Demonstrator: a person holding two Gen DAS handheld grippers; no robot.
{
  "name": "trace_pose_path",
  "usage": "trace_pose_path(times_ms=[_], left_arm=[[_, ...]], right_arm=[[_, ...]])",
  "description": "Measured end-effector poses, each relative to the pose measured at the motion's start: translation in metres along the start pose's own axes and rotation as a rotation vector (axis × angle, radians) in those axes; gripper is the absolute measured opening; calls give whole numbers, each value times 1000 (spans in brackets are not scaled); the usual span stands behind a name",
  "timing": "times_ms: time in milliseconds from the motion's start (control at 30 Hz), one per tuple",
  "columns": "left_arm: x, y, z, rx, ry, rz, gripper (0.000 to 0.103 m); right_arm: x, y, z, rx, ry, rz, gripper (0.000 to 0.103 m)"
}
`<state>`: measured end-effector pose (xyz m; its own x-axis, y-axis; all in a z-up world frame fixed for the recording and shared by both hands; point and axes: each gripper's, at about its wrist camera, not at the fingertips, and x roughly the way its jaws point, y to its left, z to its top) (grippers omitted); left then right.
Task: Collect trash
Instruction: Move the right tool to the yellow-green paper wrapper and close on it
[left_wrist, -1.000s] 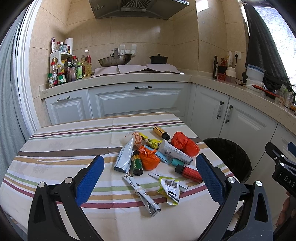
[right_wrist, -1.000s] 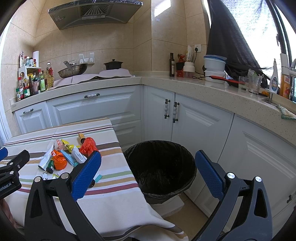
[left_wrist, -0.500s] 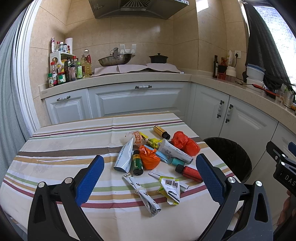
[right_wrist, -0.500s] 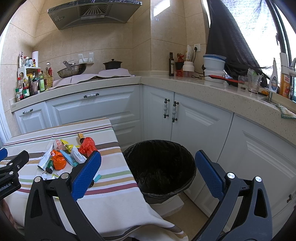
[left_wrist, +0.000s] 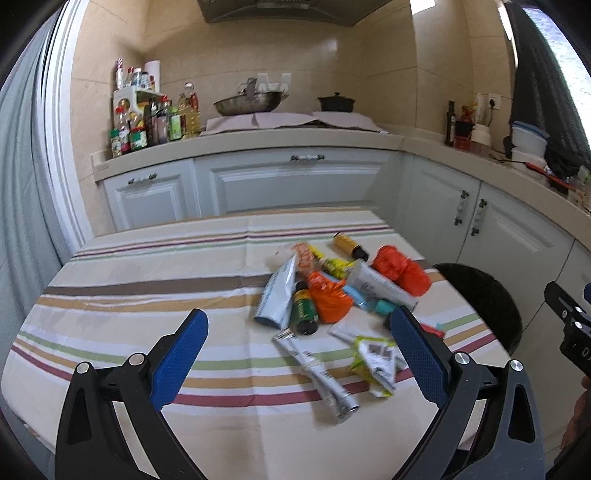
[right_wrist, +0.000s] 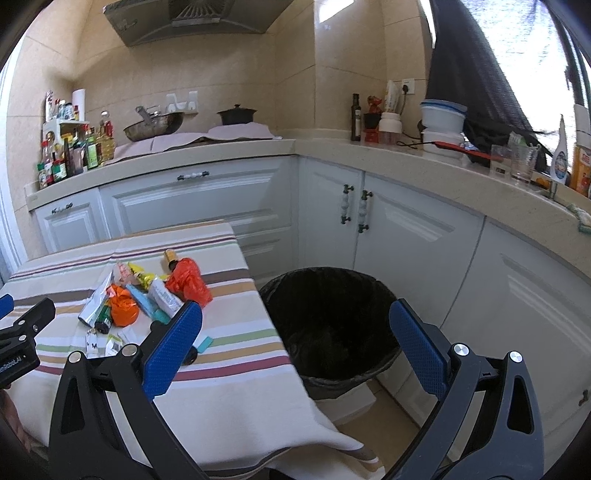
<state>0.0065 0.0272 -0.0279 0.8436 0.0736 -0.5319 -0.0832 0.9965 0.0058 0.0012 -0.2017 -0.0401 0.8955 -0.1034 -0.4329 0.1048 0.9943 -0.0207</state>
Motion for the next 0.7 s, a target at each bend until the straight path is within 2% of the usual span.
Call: trace_pose_path(times_ms=[133,200,233,267,400,533,667,700], left_arm=[[5,10,-5,-2,27,17,95],[9,16,-7,-7,42,25,83],[11,18,-9,-5,54,24,68],[14,20,-10,-5,69,24,66],[20,32,-17,-20,98,37,66],[23,48,-21,-42,105,67,66],[26,68,-24,-70,118,103,66],[26,72,-25,-75,121,112,66]], right_arm=[[8,13,-3,-21,23,24,99],[13,19,-5,-29,41,44,99],[16,25,-7,-36,52,57,99],[19,31,-9,-43,59,67,99],[25,46,-13,-65,85,108,97],[29,75,-20,-109,114,174,86],[33,103,-28,-152,142,230,84],[33,107,-29,-159,145,238,80]])
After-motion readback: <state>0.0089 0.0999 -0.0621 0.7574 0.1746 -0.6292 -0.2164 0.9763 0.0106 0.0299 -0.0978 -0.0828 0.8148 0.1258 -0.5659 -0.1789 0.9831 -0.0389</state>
